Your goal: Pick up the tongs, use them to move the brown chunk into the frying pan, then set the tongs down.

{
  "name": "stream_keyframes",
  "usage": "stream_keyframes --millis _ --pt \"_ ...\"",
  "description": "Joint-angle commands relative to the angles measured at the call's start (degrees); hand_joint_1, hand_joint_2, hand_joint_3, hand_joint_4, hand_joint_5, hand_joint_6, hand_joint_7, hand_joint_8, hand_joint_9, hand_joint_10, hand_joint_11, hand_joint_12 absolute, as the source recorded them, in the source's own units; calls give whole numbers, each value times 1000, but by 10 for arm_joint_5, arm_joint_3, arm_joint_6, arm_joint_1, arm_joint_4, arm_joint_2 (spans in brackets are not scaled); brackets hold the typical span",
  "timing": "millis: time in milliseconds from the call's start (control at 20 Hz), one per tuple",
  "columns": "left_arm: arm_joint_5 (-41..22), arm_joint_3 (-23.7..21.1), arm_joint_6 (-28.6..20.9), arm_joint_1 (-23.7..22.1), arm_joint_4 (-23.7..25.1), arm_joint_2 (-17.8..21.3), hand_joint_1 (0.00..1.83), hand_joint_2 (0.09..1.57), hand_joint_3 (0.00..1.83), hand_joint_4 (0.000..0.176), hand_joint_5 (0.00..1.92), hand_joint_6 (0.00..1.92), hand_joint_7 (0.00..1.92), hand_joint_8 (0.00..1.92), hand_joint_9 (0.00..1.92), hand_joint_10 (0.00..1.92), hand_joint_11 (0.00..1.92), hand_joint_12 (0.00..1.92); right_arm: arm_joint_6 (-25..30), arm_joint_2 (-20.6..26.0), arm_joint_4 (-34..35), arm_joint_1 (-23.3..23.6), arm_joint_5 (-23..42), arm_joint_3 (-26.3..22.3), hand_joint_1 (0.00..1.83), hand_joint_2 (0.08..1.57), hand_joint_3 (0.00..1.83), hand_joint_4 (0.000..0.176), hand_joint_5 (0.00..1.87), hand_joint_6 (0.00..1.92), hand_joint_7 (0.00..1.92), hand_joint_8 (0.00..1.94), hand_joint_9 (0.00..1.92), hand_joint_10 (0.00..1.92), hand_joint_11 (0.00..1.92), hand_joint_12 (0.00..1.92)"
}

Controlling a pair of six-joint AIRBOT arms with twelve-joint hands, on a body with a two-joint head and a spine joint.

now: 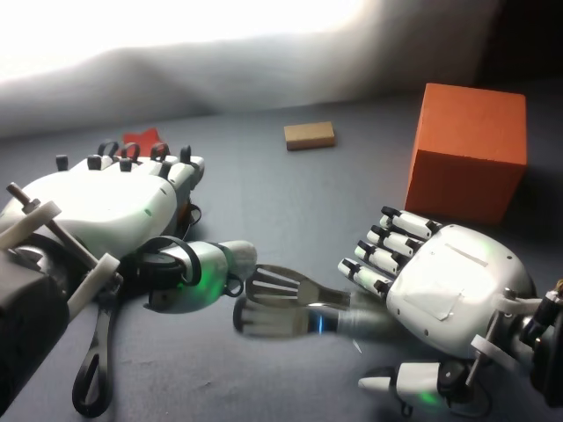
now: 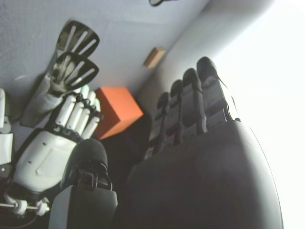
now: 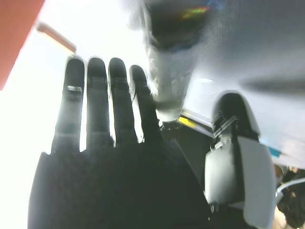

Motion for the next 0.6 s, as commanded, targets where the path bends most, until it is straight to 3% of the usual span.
stream_keyframes --millis 0,350,450,550 --pt "-25 3 -1 -5 45 4 28 1273 0 3 16 0 67 1 71 3 0 230 -5 7 -33 0 -36 -7 25 1057 0 0 172 0 213 0 197 0 0 460" --pt "-42 -7 -7 -4 51 4 33 1286 5 0 35 2 66 0 70 0 0 294 -17 80 -6 29 -15 -66 8 1090 4 0 267 13 313 9 284 15 0 776" --pt "-43 -8 -7 -5 55 4 72 1292 3 0 116 19 150 12 126 11 0 464 -62 119 60 59 25 -90 13 1107 6 0 314 24 376 18 344 28 0 910" --pt "-43 -8 -7 -5 61 5 108 1301 2 0 190 26 242 18 210 26 0 643 -68 163 106 92 50 -114 25 1123 5 0 427 48 513 36 458 53 0 1119"
